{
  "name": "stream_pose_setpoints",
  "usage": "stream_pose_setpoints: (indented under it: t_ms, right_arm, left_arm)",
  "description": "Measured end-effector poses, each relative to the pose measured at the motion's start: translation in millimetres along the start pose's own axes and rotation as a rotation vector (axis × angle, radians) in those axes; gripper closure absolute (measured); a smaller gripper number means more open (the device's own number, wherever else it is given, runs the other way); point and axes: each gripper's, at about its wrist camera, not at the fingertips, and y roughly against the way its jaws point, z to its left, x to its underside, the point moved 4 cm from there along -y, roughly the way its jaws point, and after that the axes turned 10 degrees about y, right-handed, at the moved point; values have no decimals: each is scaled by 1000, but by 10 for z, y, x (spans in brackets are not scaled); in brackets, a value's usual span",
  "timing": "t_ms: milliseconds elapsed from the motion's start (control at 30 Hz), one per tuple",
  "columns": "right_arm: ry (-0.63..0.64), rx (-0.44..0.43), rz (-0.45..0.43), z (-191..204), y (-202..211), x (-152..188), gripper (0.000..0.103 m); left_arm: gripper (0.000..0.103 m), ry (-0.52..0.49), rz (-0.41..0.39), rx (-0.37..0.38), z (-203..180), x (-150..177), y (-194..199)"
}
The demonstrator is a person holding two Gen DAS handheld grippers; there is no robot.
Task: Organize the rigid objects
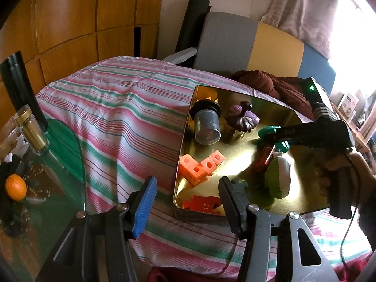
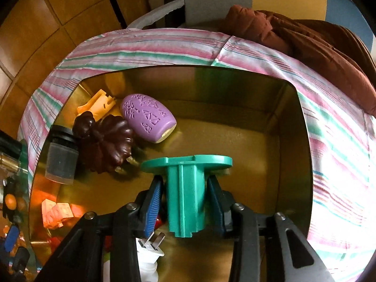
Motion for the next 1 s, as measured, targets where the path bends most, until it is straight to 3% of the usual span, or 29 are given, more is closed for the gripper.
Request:
stream_pose_setpoints:
  t_ms: [400, 700, 800, 1000]
  right_arm:
    - [17, 44, -126, 95, 426, 111, 62]
    - [9, 62, -197, 187, 743, 470, 62]
    - [1, 73, -223, 221, 841, 658, 62]
    - [-60, 130, -310, 231, 1084, 1000, 62]
  left_arm:
    - [36, -32, -37, -5, -136, -59, 76]
    - [27, -64, -60, 9, -299, -48, 193]
    - [22, -79, -65, 3, -364, -37, 227]
    - [0, -80, -79, -11, -454, -13, 294]
